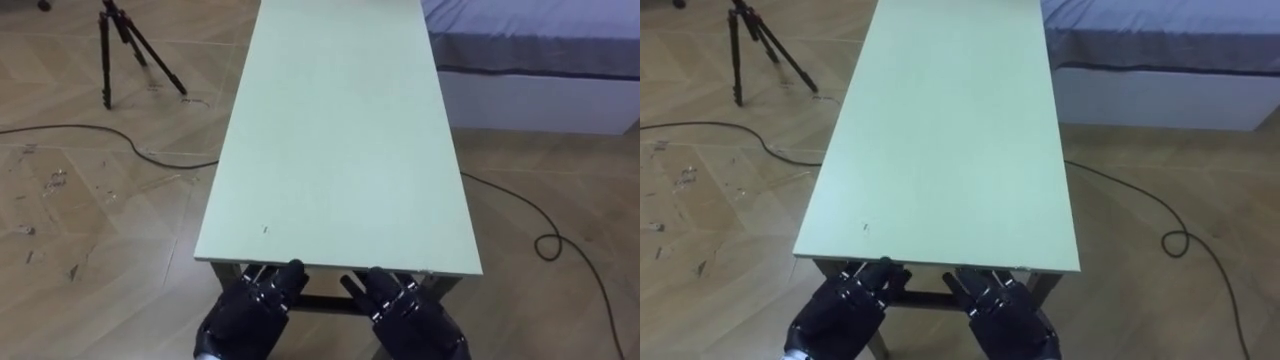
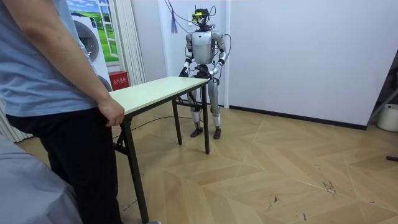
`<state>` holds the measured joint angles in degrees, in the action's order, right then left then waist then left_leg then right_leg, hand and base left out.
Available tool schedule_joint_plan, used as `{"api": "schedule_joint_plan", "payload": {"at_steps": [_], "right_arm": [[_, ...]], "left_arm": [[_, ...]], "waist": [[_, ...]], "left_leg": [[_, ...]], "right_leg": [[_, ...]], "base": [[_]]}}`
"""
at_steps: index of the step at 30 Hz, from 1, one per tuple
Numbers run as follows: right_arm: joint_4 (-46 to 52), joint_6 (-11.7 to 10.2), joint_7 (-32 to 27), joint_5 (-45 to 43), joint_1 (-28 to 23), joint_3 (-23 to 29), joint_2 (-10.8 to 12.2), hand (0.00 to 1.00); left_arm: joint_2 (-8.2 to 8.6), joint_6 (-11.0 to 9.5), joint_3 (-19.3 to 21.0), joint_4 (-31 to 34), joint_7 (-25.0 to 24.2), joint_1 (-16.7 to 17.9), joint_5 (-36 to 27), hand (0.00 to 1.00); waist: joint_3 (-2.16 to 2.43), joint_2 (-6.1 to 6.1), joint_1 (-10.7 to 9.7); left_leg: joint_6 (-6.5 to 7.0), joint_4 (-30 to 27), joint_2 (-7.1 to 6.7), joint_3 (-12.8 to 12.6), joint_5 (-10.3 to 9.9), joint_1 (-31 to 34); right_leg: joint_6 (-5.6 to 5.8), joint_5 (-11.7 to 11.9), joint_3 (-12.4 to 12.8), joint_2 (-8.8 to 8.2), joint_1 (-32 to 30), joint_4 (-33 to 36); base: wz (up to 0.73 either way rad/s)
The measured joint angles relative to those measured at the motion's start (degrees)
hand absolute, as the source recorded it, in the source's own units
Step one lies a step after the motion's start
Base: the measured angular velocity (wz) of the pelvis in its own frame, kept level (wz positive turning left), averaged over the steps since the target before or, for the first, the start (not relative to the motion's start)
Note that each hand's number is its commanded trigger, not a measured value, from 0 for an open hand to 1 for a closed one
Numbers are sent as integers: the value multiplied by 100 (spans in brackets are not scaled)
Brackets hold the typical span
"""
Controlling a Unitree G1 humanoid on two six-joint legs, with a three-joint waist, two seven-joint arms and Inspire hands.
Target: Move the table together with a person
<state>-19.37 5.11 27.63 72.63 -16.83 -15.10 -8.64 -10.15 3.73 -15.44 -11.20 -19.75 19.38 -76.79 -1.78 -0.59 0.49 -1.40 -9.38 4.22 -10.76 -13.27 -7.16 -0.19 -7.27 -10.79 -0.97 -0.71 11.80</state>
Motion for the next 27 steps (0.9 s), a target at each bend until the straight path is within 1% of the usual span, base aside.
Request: {"api": "schedule_joint_plan", "payload": {"at_steps": [2,4,7,11,16,19,21,24,27], "right_arm": [[0,16,-10,118,0,-6,2,0],[2,33,-11,170,0,-10,-3,0],[1,33,-11,296,-5,-67,-34,0],[1,32,-21,602,-8,-162,-86,0],[1,32,-89,630,-8,-164,-89,0],[1,70,-159,870,-8,-169,-60,0],[1,99,-206,1003,-7,-173,-59,0],[4,115,-326,1125,-4,-173,-18,0],[58,113,-481,1386,-3,-173,2,0]], "left_arm": [[10,-3,2,0,67,-23,-242,0],[19,-4,13,0,123,-35,-448,0],[36,-2,13,-1,156,-35,-586,0],[44,-2,14,-6,183,-35,-733,0],[46,-2,14,-37,276,-36,-812,0],[92,0,30,-42,331,-37,-945,0],[99,4,38,-44,361,-37,-1134,0],[104,9,117,-44,490,-41,-1176,0],[175,8,144,-44,621,-91,-1202,0]], "waist": [[2,7,4],[13,27,32],[20,41,90],[30,57,118],[81,137,132],[86,143,141],[85,140,156],[86,125,166],[86,125,171]], "left_leg": [[0,2,1,6,0,3],[0,10,3,12,0,0],[0,6,3,8,0,-23],[0,3,1,7,0,-32],[0,-2,2,7,0,-51],[0,-2,2,7,0,-84],[0,1,0,-8,0,-118],[-1,1,-6,-22,1,-164],[-1,0,-1,-24,1,-161]], "right_leg": [[-1,0,-4,2,-1,2],[-1,0,-7,7,-2,10],[-4,0,-5,9,-2,35],[-6,-1,-3,5,-2,58],[-15,-7,-2,2,0,91],[-25,-17,3,-3,19,115],[-27,-44,52,-5,25,154],[-26,-89,61,-12,40,212],[-28,-88,48,-5,49,202]], "base": [[0],[0],[-4],[0],[0],[0],[-4],[-1],[0]]}}
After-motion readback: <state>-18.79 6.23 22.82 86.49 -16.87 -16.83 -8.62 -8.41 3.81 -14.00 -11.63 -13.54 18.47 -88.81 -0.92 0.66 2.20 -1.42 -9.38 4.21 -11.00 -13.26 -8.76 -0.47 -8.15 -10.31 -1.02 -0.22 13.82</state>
